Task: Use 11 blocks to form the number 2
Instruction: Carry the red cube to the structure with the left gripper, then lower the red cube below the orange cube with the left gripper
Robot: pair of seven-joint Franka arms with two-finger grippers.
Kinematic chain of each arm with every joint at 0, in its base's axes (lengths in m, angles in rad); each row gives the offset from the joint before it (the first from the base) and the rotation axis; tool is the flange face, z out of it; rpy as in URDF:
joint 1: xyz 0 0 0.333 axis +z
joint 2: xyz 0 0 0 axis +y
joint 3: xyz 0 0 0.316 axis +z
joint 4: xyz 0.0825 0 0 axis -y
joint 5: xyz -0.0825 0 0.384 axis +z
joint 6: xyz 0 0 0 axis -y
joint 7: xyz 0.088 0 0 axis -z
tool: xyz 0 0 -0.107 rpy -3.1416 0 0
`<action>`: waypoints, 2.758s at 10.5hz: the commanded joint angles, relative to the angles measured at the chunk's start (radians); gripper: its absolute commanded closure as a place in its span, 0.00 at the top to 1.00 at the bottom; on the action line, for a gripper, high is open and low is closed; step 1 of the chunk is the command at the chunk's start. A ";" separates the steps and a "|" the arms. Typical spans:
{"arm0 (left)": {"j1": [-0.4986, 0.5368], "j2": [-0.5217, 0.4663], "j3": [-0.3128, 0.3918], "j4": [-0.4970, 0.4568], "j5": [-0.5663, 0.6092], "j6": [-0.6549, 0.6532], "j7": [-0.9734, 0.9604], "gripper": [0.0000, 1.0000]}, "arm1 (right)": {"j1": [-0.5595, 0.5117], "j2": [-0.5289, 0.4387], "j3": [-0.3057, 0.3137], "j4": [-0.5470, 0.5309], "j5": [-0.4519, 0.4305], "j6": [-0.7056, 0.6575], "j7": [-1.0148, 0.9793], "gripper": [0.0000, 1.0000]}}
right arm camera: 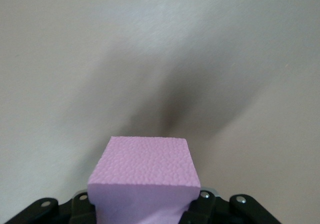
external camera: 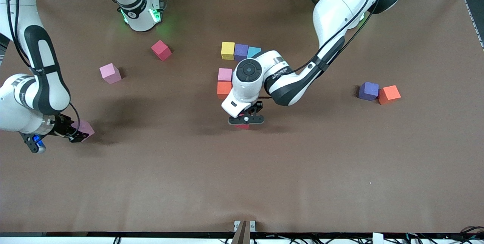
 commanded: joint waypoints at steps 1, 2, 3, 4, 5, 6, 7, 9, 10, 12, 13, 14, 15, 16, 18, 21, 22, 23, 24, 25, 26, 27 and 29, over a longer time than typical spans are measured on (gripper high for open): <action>-0.045 0.040 0.015 0.077 -0.046 0.005 -0.005 0.39 | 0.051 -0.014 0.001 0.054 0.011 -0.079 0.040 0.00; -0.063 0.042 0.024 0.090 -0.080 0.005 -0.005 0.39 | 0.075 -0.009 0.001 0.082 0.011 -0.079 0.060 0.00; -0.102 0.051 0.057 0.114 -0.086 0.003 -0.005 0.39 | 0.101 -0.004 0.001 0.099 0.012 -0.081 0.069 0.00; -0.132 0.072 0.085 0.151 -0.117 0.000 0.000 0.40 | 0.120 -0.006 0.001 0.102 0.031 -0.087 0.071 0.00; -0.149 0.077 0.099 0.165 -0.129 -0.001 0.003 0.40 | 0.121 -0.012 0.001 0.111 0.055 -0.105 0.071 0.00; -0.156 0.088 0.099 0.170 -0.131 -0.001 0.003 0.40 | 0.117 -0.014 0.001 0.135 0.065 -0.134 0.071 0.00; -0.165 0.092 0.099 0.174 -0.134 -0.001 0.003 0.40 | 0.106 -0.011 0.001 0.169 0.065 -0.180 0.070 0.00; -0.172 0.111 0.104 0.180 -0.135 -0.003 0.006 0.40 | 0.103 -0.006 0.001 0.179 0.065 -0.196 0.068 0.00; -0.172 0.112 0.102 0.182 -0.135 -0.001 0.007 0.40 | 0.109 -0.006 0.001 0.177 0.065 -0.197 0.066 0.00; -0.171 0.120 0.104 0.191 -0.205 -0.001 0.010 0.40 | 0.123 -0.006 0.001 0.174 0.065 -0.199 0.063 0.00; -0.171 0.120 0.107 0.196 -0.221 -0.003 0.010 0.40 | 0.121 -0.004 0.001 0.171 0.063 -0.202 0.059 0.00; -0.171 0.122 0.108 0.196 -0.223 -0.003 0.010 0.40 | 0.121 -0.003 0.001 0.174 0.065 -0.199 0.057 0.00; -0.172 0.122 0.114 0.196 -0.223 -0.003 0.010 0.40 | 0.121 -0.003 0.001 0.174 0.063 -0.200 0.056 0.00; -0.171 0.128 0.115 0.196 -0.224 -0.003 0.010 0.40 | 0.123 -0.003 0.001 0.174 0.063 -0.202 0.053 0.00; -0.171 0.131 0.115 0.196 -0.226 -0.003 0.010 0.40 | 0.140 -0.006 0.001 0.177 0.063 -0.205 0.057 0.00; -0.180 0.139 0.115 0.196 -0.260 -0.029 0.010 0.40 | 0.172 -0.012 0.001 0.176 0.063 -0.235 0.063 0.00; -0.182 0.137 0.115 0.196 -0.261 -0.056 0.010 0.40 | 0.196 -0.020 0.001 0.176 0.063 -0.269 0.066 0.00; -0.183 0.137 0.115 0.196 -0.278 -0.073 0.009 0.40 | 0.203 -0.030 0.001 0.173 0.063 -0.301 0.065 0.00; -0.183 0.137 0.113 0.196 -0.281 -0.085 0.009 0.40 | 0.215 -0.035 0.001 0.173 0.063 -0.330 0.062 0.00; -0.185 0.137 0.113 0.196 -0.283 -0.093 0.009 0.39 | 0.236 -0.037 0.001 0.173 0.063 -0.334 0.066 0.00; -0.185 0.137 0.113 0.196 -0.283 -0.095 0.009 0.39 | 0.255 -0.037 0.001 0.171 0.063 -0.337 0.071 0.00; -0.186 0.137 0.113 0.196 -0.283 -0.095 0.009 0.39 | 0.258 -0.037 0.001 0.171 0.063 -0.343 0.071 0.00; -0.186 0.140 0.113 0.199 -0.283 -0.093 0.010 0.39 | 0.261 -0.035 -0.001 0.159 0.063 -0.346 0.065 0.00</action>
